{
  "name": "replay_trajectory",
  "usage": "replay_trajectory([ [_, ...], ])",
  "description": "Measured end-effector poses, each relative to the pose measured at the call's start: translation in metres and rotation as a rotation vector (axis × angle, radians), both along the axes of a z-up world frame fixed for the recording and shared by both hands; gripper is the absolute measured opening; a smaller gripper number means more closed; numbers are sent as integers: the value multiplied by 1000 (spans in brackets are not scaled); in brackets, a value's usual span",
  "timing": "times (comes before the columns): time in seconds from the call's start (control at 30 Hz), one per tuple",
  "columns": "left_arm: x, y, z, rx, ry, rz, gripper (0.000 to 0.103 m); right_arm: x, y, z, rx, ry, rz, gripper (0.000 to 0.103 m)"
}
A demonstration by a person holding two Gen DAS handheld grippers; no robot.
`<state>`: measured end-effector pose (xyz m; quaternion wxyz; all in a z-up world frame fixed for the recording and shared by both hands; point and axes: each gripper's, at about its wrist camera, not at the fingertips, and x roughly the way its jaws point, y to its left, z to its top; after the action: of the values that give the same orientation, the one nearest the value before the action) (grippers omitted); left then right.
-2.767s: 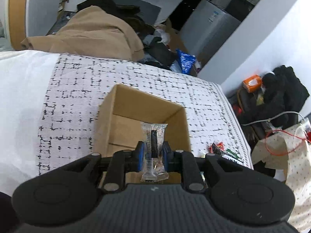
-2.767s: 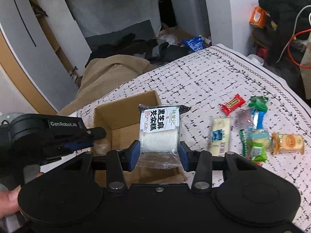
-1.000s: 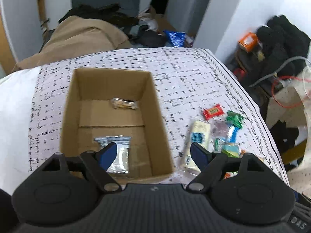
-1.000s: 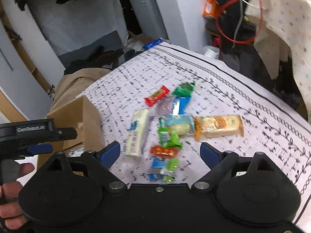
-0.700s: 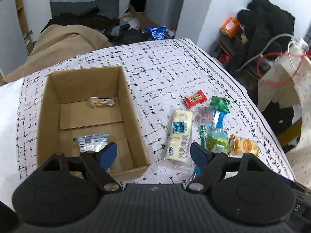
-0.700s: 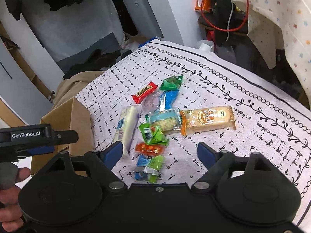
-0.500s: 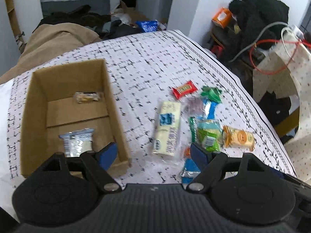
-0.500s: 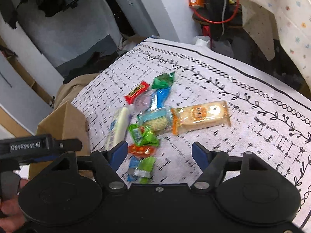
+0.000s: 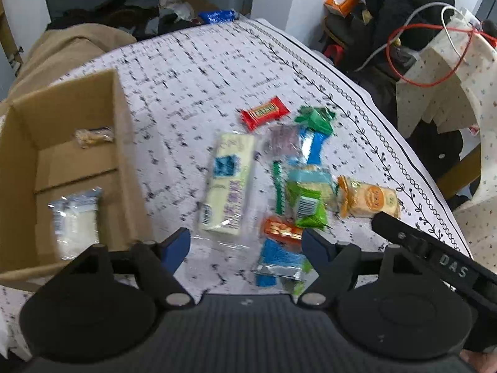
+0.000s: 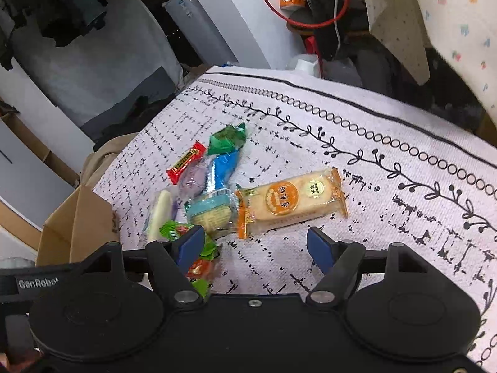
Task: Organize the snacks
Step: 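Move the left tool to the blue packet while the right tool reaches the orange-labelled bun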
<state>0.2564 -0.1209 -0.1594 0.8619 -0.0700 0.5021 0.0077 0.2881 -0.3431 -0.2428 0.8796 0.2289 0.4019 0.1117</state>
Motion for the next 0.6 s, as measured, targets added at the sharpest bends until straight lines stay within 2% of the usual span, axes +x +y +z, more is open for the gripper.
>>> replay_trajectory([
  [0.3,9,-19,-28,-6,72,-2,78,23,-6,-20,42,29,-8,72],
  [0.6,14,-30,-49,10,141,-4,72,42,-9,-32,58,33,-24,72],
])
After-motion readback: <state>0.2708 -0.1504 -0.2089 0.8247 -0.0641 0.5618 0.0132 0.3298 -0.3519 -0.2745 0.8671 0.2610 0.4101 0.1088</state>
